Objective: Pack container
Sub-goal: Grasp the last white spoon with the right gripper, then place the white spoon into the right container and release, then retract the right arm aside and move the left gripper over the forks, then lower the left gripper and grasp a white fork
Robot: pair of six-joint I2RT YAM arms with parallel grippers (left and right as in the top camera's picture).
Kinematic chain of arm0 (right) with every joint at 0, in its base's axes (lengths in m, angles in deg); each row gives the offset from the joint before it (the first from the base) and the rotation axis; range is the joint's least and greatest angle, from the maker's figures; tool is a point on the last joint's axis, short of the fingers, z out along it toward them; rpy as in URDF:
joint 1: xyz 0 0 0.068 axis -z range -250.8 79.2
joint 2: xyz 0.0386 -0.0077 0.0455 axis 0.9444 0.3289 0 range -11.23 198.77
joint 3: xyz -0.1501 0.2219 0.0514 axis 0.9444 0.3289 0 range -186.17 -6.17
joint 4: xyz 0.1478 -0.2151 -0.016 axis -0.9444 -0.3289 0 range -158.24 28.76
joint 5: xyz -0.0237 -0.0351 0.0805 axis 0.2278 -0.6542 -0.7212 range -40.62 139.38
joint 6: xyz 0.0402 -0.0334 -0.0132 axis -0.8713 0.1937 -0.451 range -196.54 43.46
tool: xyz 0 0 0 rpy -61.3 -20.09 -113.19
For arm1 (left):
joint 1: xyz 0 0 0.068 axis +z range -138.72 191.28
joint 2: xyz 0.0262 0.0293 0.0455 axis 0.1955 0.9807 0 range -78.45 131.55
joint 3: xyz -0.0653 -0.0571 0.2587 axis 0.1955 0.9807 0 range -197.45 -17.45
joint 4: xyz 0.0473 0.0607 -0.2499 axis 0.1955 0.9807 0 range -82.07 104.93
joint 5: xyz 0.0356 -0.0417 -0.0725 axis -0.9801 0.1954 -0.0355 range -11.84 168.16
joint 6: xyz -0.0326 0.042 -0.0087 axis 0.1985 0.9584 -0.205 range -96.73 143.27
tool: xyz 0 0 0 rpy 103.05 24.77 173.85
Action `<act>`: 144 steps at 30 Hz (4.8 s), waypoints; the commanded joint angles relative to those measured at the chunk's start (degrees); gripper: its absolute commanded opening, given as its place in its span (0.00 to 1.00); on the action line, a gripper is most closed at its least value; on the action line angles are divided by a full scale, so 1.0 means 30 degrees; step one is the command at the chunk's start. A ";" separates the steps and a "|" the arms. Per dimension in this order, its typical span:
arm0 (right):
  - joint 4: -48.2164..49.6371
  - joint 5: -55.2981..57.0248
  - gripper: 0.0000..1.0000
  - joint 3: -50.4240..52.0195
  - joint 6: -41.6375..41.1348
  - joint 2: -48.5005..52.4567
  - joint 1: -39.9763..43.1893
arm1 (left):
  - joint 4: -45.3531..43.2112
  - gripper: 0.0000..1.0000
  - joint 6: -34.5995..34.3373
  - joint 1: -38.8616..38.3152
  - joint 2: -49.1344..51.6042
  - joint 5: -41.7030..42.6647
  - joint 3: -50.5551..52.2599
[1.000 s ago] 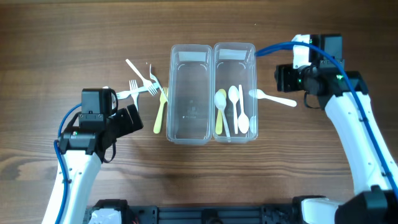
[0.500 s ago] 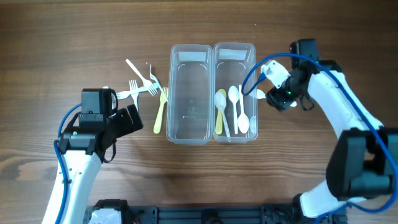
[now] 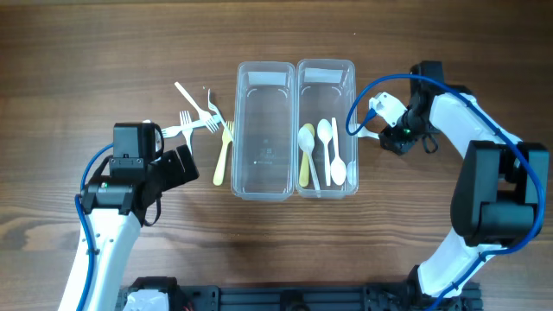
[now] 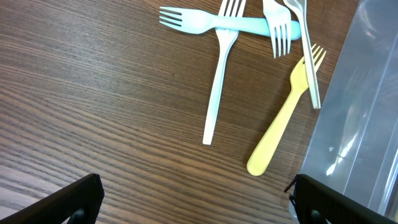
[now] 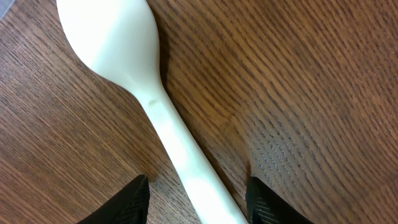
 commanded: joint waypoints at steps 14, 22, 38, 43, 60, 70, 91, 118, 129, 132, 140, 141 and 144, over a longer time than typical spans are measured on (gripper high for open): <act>0.0481 0.2565 0.25 0.0299 -0.6149 0.1537 0.0357 | -0.0051 1.00 0.0299 0.0109 -0.0015 -0.0255 -0.0393; -0.0204 0.1923 0.12 0.0299 -1.6655 0.1537 0.0860 | -0.0058 1.00 0.0299 0.0109 -0.0015 -0.0255 -0.0393; -0.1246 -0.5676 0.04 -0.0255 -2.0524 -1.0834 -0.1749 | -0.0051 1.00 0.0299 0.0109 -0.0015 -0.0255 -0.0393; 0.0641 -0.3344 0.04 0.0867 -2.3649 -0.9581 -0.6696 | -0.0058 1.00 0.0299 0.0109 -0.0015 -0.0255 -0.0393; 0.2397 -0.2295 0.72 -0.0226 -2.1857 -1.2590 -0.3687 | 0.0015 1.00 0.0219 0.0102 -0.0015 0.2426 -0.0393; -0.1166 -0.3679 0.89 -0.0204 -2.2491 -1.1089 0.5166 | 0.1246 0.99 -0.1202 0.0109 0.2324 0.3891 -0.4080; -0.1537 -0.3665 0.86 -0.0204 -2.2345 -1.0214 0.5166 | 0.1056 0.70 0.1326 0.0015 1.5038 0.0546 -0.8765; -0.1100 -0.3519 0.81 0.0743 -2.2352 -1.0142 0.5151 | -0.1137 0.63 1.0535 -0.1625 1.5038 -0.0605 -1.2094; -0.1035 -0.3687 0.80 0.0787 -2.2367 -1.0127 0.5151 | -0.1239 0.86 -0.2718 -0.1392 1.4841 0.5996 -1.3799; -0.1020 -0.4364 0.80 0.0787 -2.2440 -1.0127 0.5151 | -0.0947 0.58 -0.4182 -0.1413 1.4841 0.5887 -1.3799; -0.1035 -0.4466 0.79 0.0787 -2.2440 -1.0127 0.5151 | 0.1297 0.46 -0.9712 -0.1326 1.5293 0.1800 -1.3806; -0.1042 -0.4466 0.79 0.0787 -2.2440 -1.0127 0.5151 | 0.1450 0.45 -0.9792 -0.1290 1.5482 0.1596 -1.3806; -0.1071 -0.4466 0.79 0.0787 -2.2433 -1.0127 0.5151 | 0.1501 0.43 -0.9719 -0.1268 1.6517 0.1392 -1.4287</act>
